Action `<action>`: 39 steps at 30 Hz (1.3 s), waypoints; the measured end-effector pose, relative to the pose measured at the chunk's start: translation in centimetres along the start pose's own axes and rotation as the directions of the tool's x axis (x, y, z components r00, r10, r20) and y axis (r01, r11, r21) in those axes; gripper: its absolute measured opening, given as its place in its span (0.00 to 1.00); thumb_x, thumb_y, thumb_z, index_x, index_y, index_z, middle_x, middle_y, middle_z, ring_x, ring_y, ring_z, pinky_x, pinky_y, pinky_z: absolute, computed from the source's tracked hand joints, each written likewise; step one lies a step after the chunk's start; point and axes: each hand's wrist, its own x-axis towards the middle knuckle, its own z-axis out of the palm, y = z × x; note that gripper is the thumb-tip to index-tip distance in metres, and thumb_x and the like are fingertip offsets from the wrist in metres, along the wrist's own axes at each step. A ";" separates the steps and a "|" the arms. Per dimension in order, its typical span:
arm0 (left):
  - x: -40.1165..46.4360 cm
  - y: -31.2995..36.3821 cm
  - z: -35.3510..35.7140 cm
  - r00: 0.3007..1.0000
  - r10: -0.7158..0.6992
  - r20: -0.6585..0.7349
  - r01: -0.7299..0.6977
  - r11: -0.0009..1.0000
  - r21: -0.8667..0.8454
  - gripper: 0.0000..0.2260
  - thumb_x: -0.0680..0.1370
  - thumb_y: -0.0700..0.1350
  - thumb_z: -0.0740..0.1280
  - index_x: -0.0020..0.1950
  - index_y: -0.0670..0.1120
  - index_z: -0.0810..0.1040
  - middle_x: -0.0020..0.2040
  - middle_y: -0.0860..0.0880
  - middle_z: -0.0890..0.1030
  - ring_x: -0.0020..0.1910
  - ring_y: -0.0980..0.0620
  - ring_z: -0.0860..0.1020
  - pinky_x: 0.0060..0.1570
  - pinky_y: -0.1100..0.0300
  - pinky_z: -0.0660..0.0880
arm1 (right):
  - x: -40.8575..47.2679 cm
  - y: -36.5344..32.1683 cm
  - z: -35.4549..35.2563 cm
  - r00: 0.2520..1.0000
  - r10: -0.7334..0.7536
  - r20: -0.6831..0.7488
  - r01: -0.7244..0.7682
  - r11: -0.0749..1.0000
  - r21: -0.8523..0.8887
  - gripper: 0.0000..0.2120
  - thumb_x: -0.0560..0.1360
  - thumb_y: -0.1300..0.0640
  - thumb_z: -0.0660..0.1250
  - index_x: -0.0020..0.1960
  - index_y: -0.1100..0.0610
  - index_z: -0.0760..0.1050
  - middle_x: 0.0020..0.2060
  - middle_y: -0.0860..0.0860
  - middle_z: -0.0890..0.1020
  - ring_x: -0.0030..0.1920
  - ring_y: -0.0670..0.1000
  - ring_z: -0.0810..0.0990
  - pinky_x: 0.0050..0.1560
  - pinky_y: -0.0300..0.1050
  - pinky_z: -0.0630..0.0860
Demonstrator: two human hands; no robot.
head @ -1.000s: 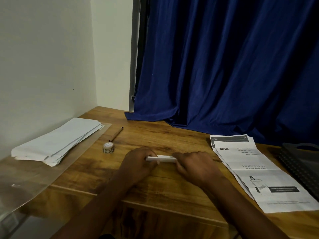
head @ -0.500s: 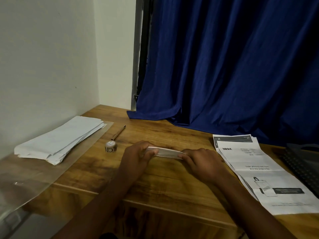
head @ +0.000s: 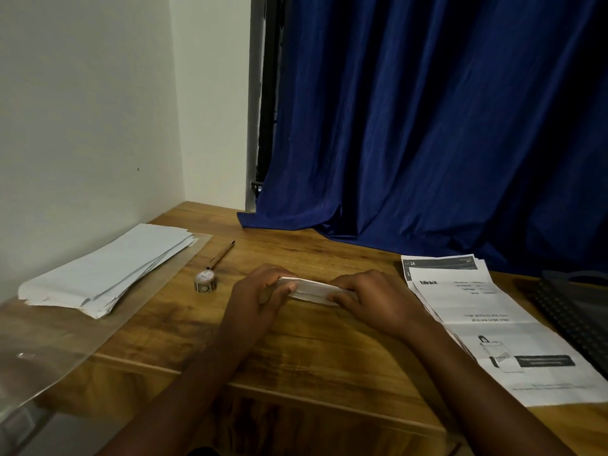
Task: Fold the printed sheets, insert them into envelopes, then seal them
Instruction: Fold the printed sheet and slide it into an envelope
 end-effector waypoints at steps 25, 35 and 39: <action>-0.6 -2.1 1.4 0.959 -0.220 0.181 0.139 0.915 0.378 0.21 0.78 0.61 0.66 0.70 0.59 0.70 0.66 0.60 0.75 0.64 0.61 0.70 0.67 0.56 0.69 | 6.2 3.9 7.0 0.833 0.437 0.339 -0.290 -0.177 0.941 0.16 0.79 0.58 0.70 0.66 0.55 0.76 0.54 0.55 0.87 0.51 0.56 0.87 0.43 0.52 0.84; 4.0 0.3 -5.2 0.991 -0.113 0.065 0.099 0.977 0.189 0.10 0.79 0.56 0.68 0.60 0.60 0.79 0.54 0.63 0.82 0.54 0.61 0.80 0.47 0.66 0.77 | 6.1 4.5 7.3 0.841 0.418 0.343 -0.271 -0.223 0.936 0.16 0.77 0.52 0.71 0.62 0.55 0.77 0.50 0.57 0.87 0.47 0.58 0.88 0.39 0.53 0.84; 7.2 -2.7 -12.3 0.959 -0.280 0.037 0.227 0.845 0.485 0.12 0.78 0.55 0.70 0.60 0.55 0.80 0.55 0.59 0.83 0.52 0.58 0.80 0.53 0.56 0.78 | 6.3 5.0 7.4 0.855 0.399 0.332 -0.264 -0.216 0.940 0.16 0.76 0.52 0.71 0.62 0.55 0.77 0.50 0.57 0.87 0.47 0.59 0.88 0.40 0.54 0.84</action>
